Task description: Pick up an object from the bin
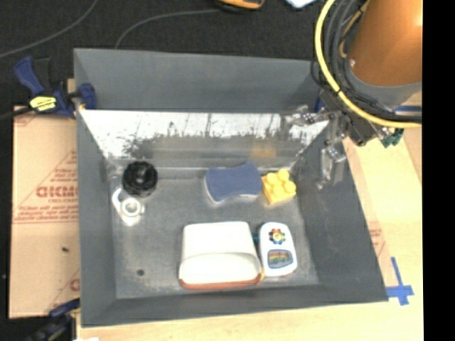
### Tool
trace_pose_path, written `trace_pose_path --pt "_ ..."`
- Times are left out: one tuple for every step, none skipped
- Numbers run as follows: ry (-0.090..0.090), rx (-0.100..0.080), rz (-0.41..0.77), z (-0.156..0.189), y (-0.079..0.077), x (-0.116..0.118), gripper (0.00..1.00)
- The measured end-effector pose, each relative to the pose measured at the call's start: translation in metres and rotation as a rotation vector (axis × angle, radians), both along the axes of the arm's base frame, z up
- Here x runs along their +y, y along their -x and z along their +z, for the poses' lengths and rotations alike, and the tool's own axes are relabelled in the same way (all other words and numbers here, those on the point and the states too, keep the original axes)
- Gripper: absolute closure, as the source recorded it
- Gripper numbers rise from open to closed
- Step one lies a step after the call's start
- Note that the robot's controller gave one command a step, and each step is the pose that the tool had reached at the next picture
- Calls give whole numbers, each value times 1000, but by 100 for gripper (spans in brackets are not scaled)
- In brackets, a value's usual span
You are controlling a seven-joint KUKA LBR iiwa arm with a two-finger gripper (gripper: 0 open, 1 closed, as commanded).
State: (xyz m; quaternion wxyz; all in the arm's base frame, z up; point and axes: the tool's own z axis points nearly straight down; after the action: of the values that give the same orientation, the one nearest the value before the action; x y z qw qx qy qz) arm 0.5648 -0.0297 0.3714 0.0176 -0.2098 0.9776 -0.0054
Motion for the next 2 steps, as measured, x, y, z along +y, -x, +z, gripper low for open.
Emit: trace_pose_path --pt "13 -6 274 -3 -37 -55 0" --pt "38 -10 823 0 -55 -61 0"
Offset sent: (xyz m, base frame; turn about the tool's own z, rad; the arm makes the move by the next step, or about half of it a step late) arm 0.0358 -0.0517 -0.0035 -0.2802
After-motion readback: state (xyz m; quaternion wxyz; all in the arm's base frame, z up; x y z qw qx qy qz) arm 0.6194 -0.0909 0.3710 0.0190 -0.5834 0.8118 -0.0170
